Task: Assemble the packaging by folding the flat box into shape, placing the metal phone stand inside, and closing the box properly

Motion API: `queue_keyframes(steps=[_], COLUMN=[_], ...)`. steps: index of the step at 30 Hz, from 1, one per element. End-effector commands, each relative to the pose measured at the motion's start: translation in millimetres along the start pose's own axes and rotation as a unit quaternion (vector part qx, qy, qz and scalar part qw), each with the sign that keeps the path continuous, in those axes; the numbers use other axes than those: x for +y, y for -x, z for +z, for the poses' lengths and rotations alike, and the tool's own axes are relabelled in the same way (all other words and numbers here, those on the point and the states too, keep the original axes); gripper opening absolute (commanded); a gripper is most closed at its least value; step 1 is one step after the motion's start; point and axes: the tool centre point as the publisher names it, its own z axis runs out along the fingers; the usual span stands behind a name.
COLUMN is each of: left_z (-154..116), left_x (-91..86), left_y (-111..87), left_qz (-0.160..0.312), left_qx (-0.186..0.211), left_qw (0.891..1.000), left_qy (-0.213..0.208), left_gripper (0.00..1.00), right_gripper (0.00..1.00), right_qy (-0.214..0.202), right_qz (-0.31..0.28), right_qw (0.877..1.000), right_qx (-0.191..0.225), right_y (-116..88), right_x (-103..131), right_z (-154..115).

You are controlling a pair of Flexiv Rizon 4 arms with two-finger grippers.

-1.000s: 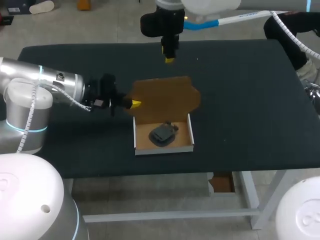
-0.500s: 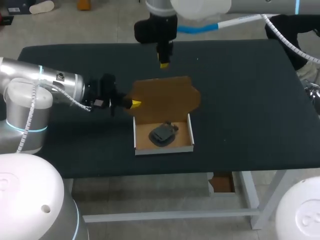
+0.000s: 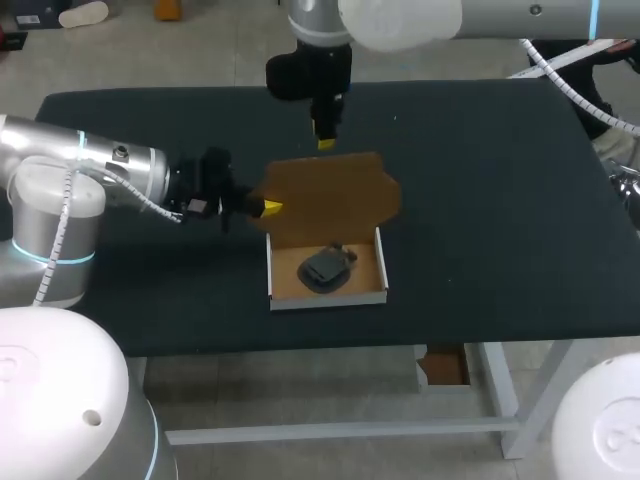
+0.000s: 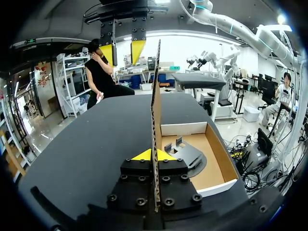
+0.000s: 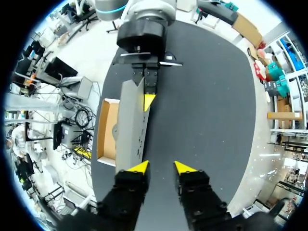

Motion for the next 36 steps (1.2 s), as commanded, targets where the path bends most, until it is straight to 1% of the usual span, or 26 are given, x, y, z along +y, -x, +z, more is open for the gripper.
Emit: queue_keyframes(steps=[1, 8, 19, 27, 31, 36], left_z=[1, 1, 1, 1, 1, 1], left_x=[1.0, 1.0, 1.0, 1.0, 1.0, 1.0], left_y=[-0.5, -0.5, -0.5, -0.5, -0.5, -0.5], left_qz=[0.000, 0.000, 0.000, 0.000, 0.000, 0.000], left_qx=[0.000, 0.000, 0.000, 0.000, 0.000, 0.000], left_qw=[1.000, 1.000, 1.000, 1.000, 1.000, 1.000], left_qy=[-0.001, -0.001, -0.001, -0.001, -0.001, -0.001], left_gripper=[0.00, 0.00, 0.00, 0.00, 0.00, 0.00], right_gripper=[0.35, 0.35, 0.36, 0.37, 0.40, 0.40], right_qy=[0.002, 0.002, 0.008, 0.014, 0.011, 0.010], right_qz=[-0.001, -0.004, 0.004, 0.013, 0.014, 0.017], right_qw=[1.000, 1.000, 1.000, 1.000, 1.000, 1.000], right_qx=[-0.001, -0.003, -0.009, -0.017, -0.022, -0.024], right_y=[-7, -18, -34, -43, -46, -48], right_x=[1, 5, 4, 0, 0, 0], right_z=[-1, 1, 4, 3, 3, 4])
